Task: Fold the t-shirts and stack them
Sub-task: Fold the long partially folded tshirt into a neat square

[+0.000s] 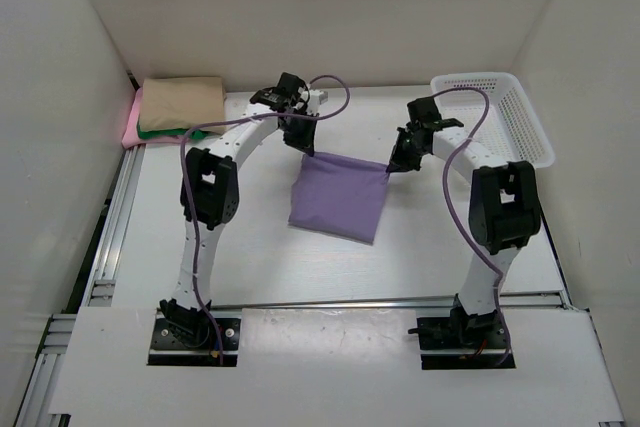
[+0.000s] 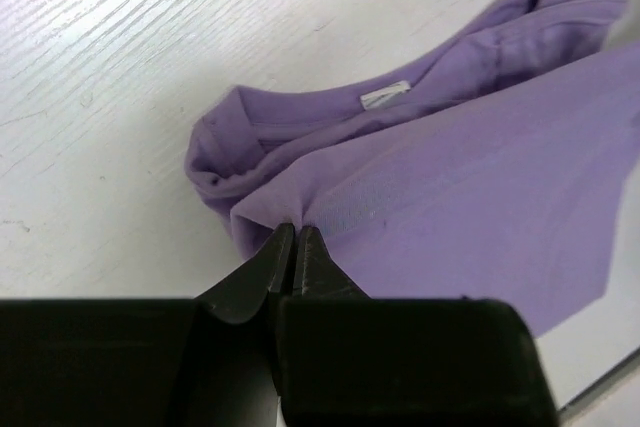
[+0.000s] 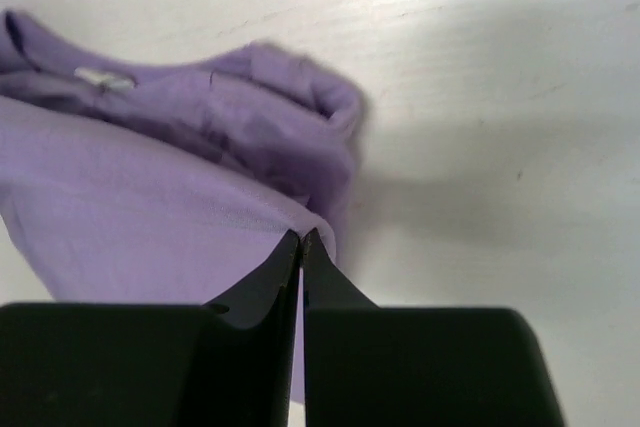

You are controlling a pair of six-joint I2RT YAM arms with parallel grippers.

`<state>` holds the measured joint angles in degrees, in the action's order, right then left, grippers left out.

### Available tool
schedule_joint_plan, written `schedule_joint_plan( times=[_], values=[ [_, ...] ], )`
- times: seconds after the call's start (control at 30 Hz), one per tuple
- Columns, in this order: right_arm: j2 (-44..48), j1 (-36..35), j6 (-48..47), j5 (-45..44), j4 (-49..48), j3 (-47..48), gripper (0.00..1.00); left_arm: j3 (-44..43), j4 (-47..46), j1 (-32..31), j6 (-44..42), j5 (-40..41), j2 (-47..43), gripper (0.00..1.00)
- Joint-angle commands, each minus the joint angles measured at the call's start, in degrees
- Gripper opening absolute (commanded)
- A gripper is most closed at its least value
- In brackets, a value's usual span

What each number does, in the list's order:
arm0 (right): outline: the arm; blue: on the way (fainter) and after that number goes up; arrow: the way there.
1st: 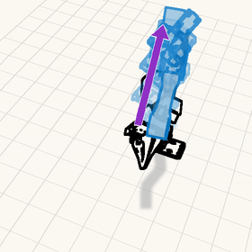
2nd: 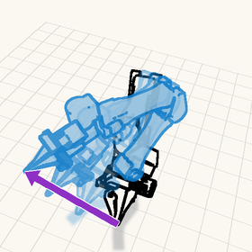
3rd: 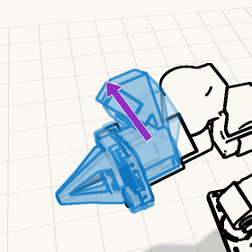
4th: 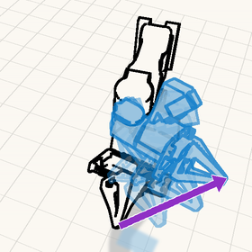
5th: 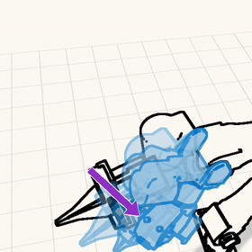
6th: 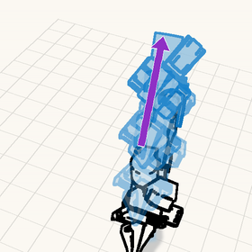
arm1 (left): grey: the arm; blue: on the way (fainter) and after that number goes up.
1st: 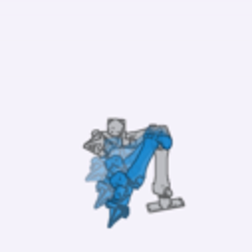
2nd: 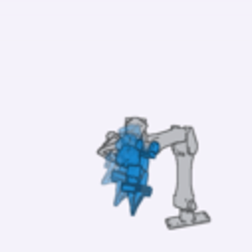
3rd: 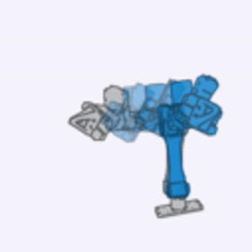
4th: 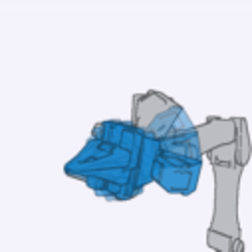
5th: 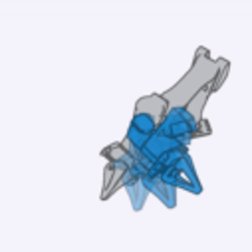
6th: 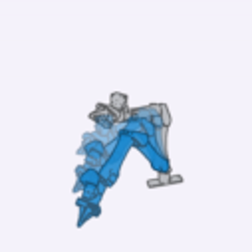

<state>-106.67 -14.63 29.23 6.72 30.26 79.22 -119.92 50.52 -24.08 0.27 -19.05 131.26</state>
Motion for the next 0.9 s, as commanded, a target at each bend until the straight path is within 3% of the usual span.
schedule_joint_plan(
  times=[0.0,0.13,0.17,0.2,0.23,0.33,0.4,0.5,0.57,0.63,0.73,0.77,0.87],
  values=[
    [-2.65,1.27,0.56,-1.89,0.68,5.32,0.00,-2.25,-1.47,0.78,-0.27,4.36,0.04,0.10],
    [-6.96,1.80,-1.37,-0.39,1.90,8.93,0.02,-3.30,-2.01,0.78,-0.27,7.35,2.07,0.15],
    [-7.49,1.80,-1.37,-0.39,2.43,9.72,0.08,-3.30,-2.01,0.78,-0.27,8.75,2.76,0.17],
    [-8.02,1.80,-1.89,-0.39,2.43,11.20,0.28,-3.30,-2.01,0.78,-0.27,9.29,2.77,0.18],
    [-8.81,1.80,-2.42,-0.91,3.74,12.00,0.36,-3.30,-2.53,1.31,-0.27,9.81,2.77,0.21],
    [-8.82,1.80,-3.22,-2.50,4.89,13.94,0.46,-4.44,-2.53,1.31,-0.27,11.22,2.77,0.53],
    [-7.15,1.80,-3.92,-3.20,5.42,13.94,0.46,-4.97,-2.53,1.31,-0.27,14.46,1.90,0.66],
    [-1.73,1.02,-3.92,-6.18,5.42,10.44,0.45,-4.97,-3.06,1.31,-0.27,21.30,-1.69,0.68],
    [2.76,0.23,-3.31,-6.90,4.12,5.72,0.39,-2.61,-3.85,1.31,-0.27,23.17,-4.51,0.68],
    [5.06,-1.27,-2.52,-5.50,2.79,2.36,0.25,1.76,-5.43,0.18,-0.27,21.43,-8.64,0.68],
    [6.48,-2.59,0.38,1.78,-0.55,-2.39,0.05,5.90,-5.43,-2.02,-0.27,16.25,-10.06,0.59],
    [5.96,-2.59,2.13,3.89,-2.56,-3.27,0.01,6.88,-5.43,-2.03,-0.27,15.19,-10.06,0.50],
    [2.71,-3.12,4.33,7.16,-3.28,-3.81,0.01,8.21,-4.83,-2.64,-0.27,12.63,-8.40,0.33]
  ],
)
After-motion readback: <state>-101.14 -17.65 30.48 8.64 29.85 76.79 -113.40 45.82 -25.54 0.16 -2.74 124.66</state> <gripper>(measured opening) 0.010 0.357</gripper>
